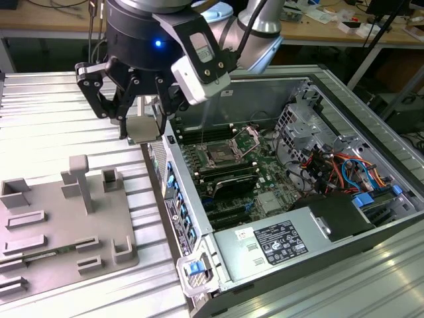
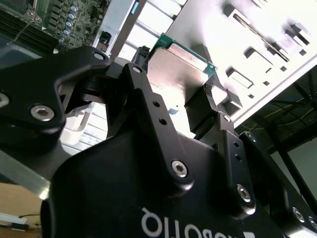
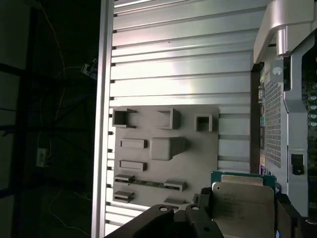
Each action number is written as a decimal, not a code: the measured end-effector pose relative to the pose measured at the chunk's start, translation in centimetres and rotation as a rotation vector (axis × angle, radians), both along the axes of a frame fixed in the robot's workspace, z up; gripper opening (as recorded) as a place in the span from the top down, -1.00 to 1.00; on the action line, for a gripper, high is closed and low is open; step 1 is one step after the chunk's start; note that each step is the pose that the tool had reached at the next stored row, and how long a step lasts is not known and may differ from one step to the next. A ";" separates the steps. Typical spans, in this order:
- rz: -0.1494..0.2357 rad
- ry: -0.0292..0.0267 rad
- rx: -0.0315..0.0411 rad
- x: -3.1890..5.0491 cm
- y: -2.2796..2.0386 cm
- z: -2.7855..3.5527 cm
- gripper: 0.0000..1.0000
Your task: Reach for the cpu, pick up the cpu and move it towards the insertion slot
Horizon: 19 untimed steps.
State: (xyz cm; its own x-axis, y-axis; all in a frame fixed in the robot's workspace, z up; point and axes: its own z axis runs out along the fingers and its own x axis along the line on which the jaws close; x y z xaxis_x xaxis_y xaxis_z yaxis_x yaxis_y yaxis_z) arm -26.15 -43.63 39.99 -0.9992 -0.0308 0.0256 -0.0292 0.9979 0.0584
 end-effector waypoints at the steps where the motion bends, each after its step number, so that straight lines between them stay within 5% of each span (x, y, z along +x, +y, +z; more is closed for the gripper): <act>1: 0.000 -0.0001 0.0000 0.18 0.00 0.00 -0.09; 19: 0.000 -0.0001 0.0000 3.68 0.01 -0.01 -0.09</act>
